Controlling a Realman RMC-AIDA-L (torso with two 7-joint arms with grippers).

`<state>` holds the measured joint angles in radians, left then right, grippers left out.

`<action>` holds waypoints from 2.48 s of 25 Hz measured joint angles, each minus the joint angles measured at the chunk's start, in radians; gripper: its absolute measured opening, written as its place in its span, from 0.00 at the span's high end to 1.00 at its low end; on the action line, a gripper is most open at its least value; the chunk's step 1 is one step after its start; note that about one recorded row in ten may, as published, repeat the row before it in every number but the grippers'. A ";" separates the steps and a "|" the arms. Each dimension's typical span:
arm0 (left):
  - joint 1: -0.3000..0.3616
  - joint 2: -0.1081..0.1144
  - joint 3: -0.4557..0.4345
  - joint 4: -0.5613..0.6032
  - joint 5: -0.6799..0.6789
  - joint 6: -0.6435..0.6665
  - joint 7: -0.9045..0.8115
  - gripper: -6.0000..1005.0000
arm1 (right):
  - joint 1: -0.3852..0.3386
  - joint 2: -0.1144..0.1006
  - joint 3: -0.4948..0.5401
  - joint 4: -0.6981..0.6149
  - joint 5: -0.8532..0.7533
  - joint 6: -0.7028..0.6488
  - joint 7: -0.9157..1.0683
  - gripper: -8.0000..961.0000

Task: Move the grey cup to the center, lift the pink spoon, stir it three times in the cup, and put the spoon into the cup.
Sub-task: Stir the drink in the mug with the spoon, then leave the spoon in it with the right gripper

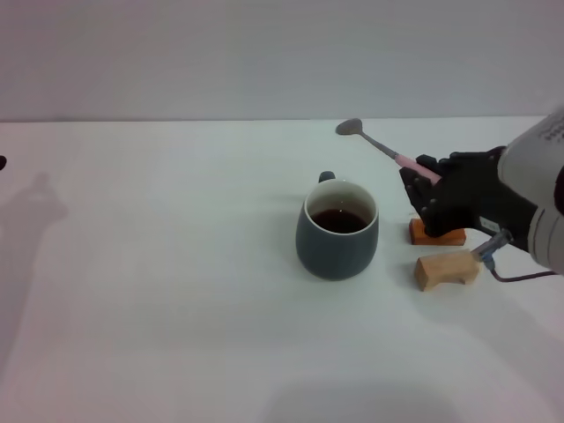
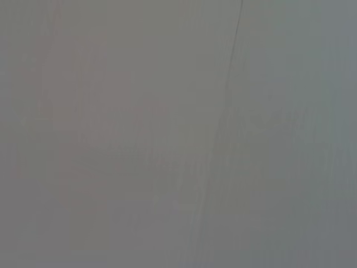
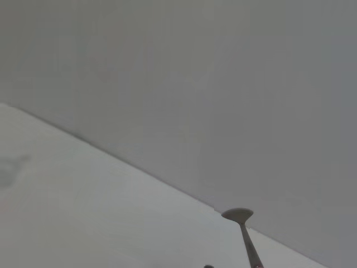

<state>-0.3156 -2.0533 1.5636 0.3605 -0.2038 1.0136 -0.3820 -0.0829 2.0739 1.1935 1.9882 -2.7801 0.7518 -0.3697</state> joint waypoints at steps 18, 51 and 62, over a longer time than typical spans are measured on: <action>0.000 -0.004 -0.002 0.000 0.000 -0.002 -0.010 1.00 | 0.313 -0.003 0.231 -0.021 0.160 0.458 0.008 0.83; -0.009 -0.002 -0.002 0.002 0.003 -0.002 -0.012 1.00 | 0.834 -0.025 0.559 -0.387 0.149 0.951 -0.072 0.83; -0.014 -0.002 -0.002 0.000 0.000 -0.006 -0.012 1.00 | 0.890 -0.027 0.560 -0.469 0.177 0.970 -0.086 0.83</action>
<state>-0.3294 -2.0554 1.5616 0.3605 -0.2042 1.0076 -0.3943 0.8075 2.0470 1.7539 1.5193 -2.6032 1.7218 -0.4558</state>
